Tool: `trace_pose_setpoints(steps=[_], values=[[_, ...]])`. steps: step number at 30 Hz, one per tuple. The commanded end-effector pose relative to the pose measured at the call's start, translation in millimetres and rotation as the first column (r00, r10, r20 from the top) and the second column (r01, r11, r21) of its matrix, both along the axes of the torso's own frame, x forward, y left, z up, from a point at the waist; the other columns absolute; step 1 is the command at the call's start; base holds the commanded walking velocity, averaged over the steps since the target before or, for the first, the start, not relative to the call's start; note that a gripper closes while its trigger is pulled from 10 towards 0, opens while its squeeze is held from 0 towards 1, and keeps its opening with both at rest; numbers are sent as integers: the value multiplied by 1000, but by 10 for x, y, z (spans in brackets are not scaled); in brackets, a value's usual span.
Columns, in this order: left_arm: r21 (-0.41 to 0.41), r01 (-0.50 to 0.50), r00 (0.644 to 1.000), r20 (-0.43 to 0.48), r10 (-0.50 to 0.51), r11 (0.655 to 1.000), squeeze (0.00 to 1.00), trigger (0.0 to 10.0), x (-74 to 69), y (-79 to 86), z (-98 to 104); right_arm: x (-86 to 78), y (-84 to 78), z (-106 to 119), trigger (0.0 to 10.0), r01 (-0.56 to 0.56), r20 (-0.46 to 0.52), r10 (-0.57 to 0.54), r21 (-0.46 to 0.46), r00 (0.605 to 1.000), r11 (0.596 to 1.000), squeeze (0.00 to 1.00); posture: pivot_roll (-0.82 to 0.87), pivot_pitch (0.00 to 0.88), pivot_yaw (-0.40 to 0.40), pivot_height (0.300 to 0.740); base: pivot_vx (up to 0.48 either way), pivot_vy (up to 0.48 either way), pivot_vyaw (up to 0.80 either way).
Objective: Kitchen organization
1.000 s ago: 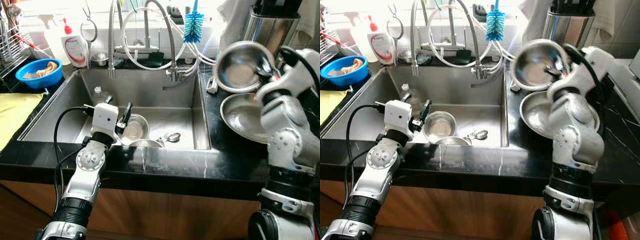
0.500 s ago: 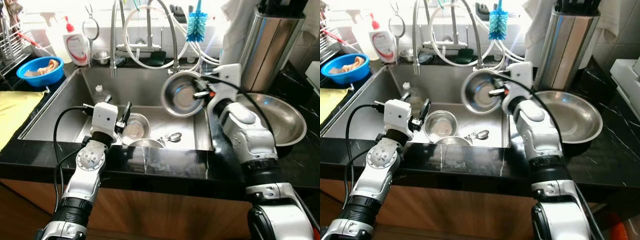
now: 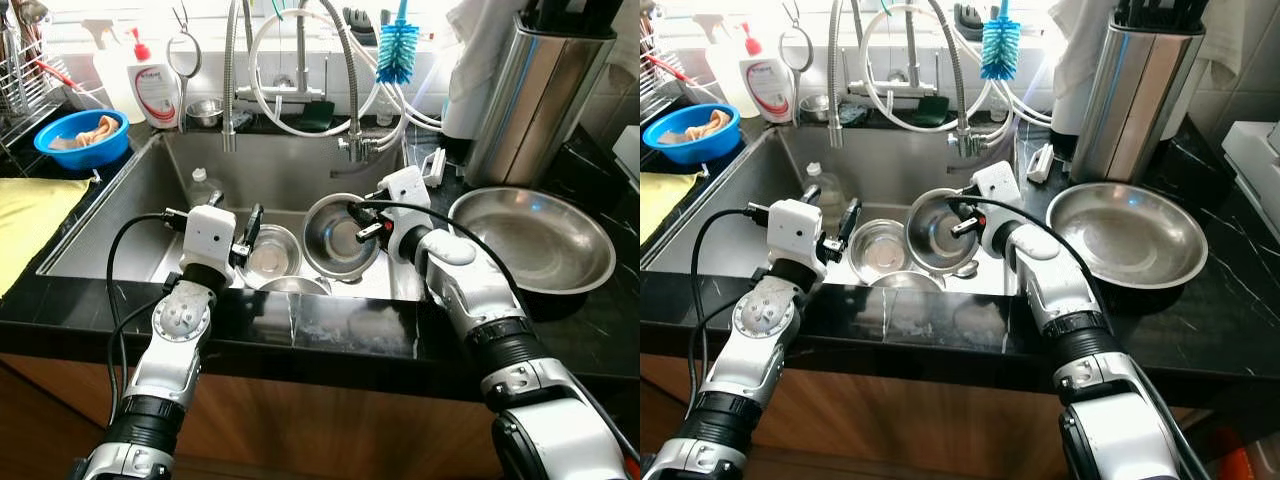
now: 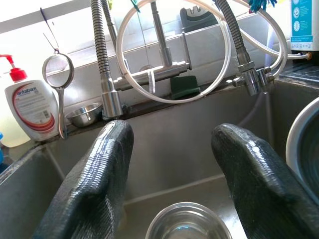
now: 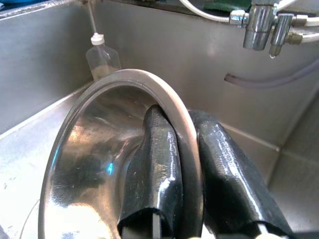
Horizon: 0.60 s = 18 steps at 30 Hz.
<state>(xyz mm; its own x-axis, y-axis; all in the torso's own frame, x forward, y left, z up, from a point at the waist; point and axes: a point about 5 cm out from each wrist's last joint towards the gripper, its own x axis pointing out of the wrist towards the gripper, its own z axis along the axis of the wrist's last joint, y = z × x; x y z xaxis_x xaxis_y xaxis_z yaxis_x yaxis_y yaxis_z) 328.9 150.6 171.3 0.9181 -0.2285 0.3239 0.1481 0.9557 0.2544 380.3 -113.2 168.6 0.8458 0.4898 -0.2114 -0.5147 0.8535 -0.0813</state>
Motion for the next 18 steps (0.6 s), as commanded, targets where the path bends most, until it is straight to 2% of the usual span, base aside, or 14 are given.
trace_pose_setpoints(steps=[1,2,3,4,18], values=[[22,-6,1000,16,6,1000,0,10000,-16,26,18,37,41,99,10000,-16,35,16,-5,999,1000,224,-33,0,36,740,0,0,0],[23,-4,1000,16,4,1000,0,10000,-16,21,17,49,34,88,10000,-13,35,13,-6,999,1000,639,-33,0,36,740,0,0,0],[23,-4,1000,16,4,1000,0,10000,-15,20,17,50,33,86,10000,-13,34,13,-6,999,1000,639,-33,0,36,740,0,0,0],[23,-3,1000,15,3,1000,0,10000,-17,17,16,46,35,72,10000,-15,33,16,-14,999,1000,1000,-35,0,36,740,0,0,0],[21,-5,1000,7,5,1000,0,10000,-29,14,-9,23,103,69,10000,-40,42,40,1,998,999,1000,-34,0,30,740,0,0,0]])
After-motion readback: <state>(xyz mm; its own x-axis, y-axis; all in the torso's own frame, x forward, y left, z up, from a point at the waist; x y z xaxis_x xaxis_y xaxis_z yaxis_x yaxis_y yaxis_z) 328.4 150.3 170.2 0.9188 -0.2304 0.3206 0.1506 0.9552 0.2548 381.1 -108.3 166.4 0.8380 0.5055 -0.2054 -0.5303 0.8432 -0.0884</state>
